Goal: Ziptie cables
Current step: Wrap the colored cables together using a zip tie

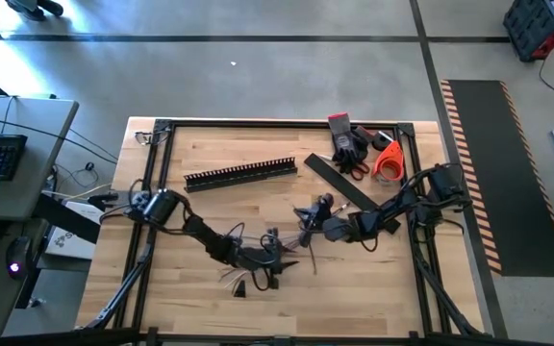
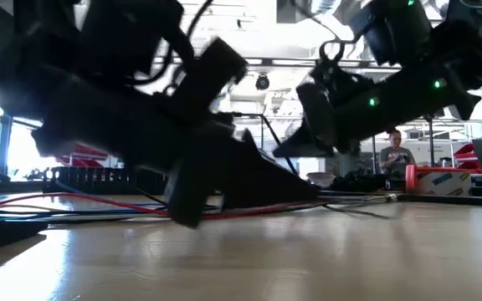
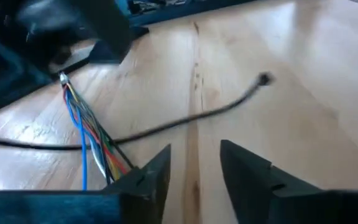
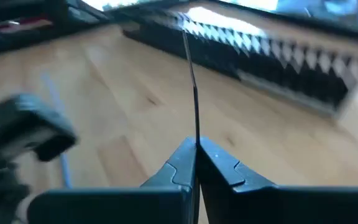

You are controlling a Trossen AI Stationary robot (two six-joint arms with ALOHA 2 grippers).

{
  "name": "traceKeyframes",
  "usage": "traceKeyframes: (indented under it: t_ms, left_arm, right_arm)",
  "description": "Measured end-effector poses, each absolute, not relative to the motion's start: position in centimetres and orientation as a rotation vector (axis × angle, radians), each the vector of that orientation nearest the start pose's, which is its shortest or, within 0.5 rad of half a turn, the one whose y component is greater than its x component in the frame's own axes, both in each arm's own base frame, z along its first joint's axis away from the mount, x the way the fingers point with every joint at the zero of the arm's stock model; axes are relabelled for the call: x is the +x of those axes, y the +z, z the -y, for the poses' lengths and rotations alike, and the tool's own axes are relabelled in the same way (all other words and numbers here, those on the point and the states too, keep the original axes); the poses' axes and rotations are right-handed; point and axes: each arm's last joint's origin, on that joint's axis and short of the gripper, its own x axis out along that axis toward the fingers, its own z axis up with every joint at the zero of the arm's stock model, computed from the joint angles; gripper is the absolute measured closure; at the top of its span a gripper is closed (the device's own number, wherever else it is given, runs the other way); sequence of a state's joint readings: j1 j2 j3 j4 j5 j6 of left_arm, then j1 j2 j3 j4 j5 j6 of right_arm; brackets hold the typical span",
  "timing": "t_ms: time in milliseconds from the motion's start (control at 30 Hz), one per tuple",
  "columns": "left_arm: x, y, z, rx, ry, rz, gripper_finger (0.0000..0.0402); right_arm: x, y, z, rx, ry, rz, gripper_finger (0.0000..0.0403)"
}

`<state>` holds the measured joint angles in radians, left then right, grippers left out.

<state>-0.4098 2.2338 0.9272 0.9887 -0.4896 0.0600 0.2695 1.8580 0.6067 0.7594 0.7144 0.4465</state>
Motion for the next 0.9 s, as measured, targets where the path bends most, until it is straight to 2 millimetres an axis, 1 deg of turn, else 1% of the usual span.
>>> traceKeyframes:
  t_ms: [100,167,300,367,467,600,733,833,900]
  left_arm:
    - [37.7,6.1,14.3,0.211,0.077,-0.268,0.0263]
    - [38.4,5.7,14.3,0.233,0.067,-0.265,0.0252]
    - [40.0,5.3,14.4,0.273,-0.02,-0.241,0.0238]
    - [40.4,5.2,14.3,0.295,-0.048,-0.24,0.0233]
    - [40.2,5.4,14.2,0.348,-0.033,-0.263,0.0229]
    - [39.8,7.1,14.2,0.418,-0.018,-0.299,0.0227]
    - [39.1,9.0,14.0,0.477,-0.051,-0.447,0.0226]
    - [38.2,10.8,14.2,0.535,-0.064,-0.544,0.0226]
    - [37.5,11.1,14.7,0.571,-0.097,-0.593,0.0226]
  right_arm:
    - [29.6,9.0,-5.7,0.265,-0.6,-0.404,0.0403]
    - [29.4,8.7,-5.3,0.282,-0.63,-0.431,0.0403]
    - [29.5,8.7,-5.1,0.293,-0.632,-0.422,0.0403]
    - [29.5,8.7,-5.1,0.29,-0.63,-0.425,0.0403]
    - [29.4,8.6,-5.1,0.28,-0.628,-0.446,0.0403]
    - [29.3,8.4,-5.1,0.273,-0.624,-0.466,0.0403]
    - [29.3,8.4,-5.1,0.268,-0.616,-0.474,0.0403]
    - [29.3,8.4,-5.1,0.268,-0.614,-0.472,0.0403]
    - [29.3,8.5,-5.1,0.264,-0.611,-0.473,0.0403]
